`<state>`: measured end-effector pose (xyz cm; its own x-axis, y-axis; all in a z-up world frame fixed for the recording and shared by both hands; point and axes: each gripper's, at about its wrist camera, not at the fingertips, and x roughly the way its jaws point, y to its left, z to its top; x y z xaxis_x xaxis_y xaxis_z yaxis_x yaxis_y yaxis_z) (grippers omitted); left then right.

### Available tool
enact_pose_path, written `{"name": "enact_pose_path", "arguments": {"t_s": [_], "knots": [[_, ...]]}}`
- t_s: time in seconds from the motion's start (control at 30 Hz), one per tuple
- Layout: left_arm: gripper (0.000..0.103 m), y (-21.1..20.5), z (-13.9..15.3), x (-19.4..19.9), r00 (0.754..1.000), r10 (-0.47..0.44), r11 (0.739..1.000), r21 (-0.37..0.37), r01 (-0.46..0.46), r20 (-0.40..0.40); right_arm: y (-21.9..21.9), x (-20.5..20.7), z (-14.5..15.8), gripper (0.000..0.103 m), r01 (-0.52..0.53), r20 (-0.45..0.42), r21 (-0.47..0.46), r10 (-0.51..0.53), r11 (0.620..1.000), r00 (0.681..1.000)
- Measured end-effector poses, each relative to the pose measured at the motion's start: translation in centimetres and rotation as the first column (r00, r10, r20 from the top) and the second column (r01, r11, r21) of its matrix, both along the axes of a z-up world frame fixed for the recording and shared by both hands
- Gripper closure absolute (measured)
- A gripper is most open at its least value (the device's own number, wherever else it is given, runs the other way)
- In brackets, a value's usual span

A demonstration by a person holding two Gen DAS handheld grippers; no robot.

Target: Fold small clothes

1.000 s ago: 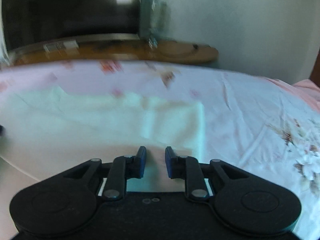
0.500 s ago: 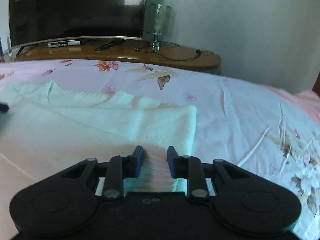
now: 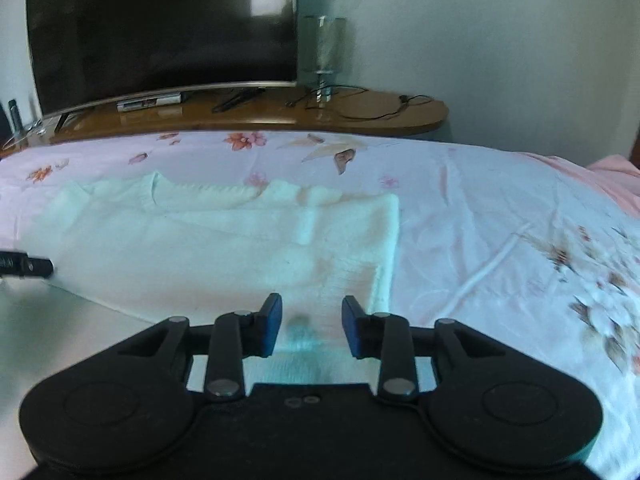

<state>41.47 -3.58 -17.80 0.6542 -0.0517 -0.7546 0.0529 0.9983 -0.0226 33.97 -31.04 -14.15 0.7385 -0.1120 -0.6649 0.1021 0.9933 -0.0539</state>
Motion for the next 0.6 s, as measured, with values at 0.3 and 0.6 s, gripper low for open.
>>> {"name": "enact_pose_path", "arguments": {"t_s": [0.3, 0.6], "knots": [[0.023, 1.3, 0.5, -7.1, 0.997, -0.078, 0.997, 0.02, 0.078, -0.024, 2.8, -7.8, 1.1, 0.069, -0.004, -0.027, 0.025, 0.005, 1.0, 1.0], [0.023, 2.5, 0.4, -13.1, 0.985, -0.164, 0.986, 0.026, 0.166, -0.05, 5.5, -13.8, 1.5, 0.063, -0.008, -0.048, 0.02, 0.009, 1.0, 0.999]]}}
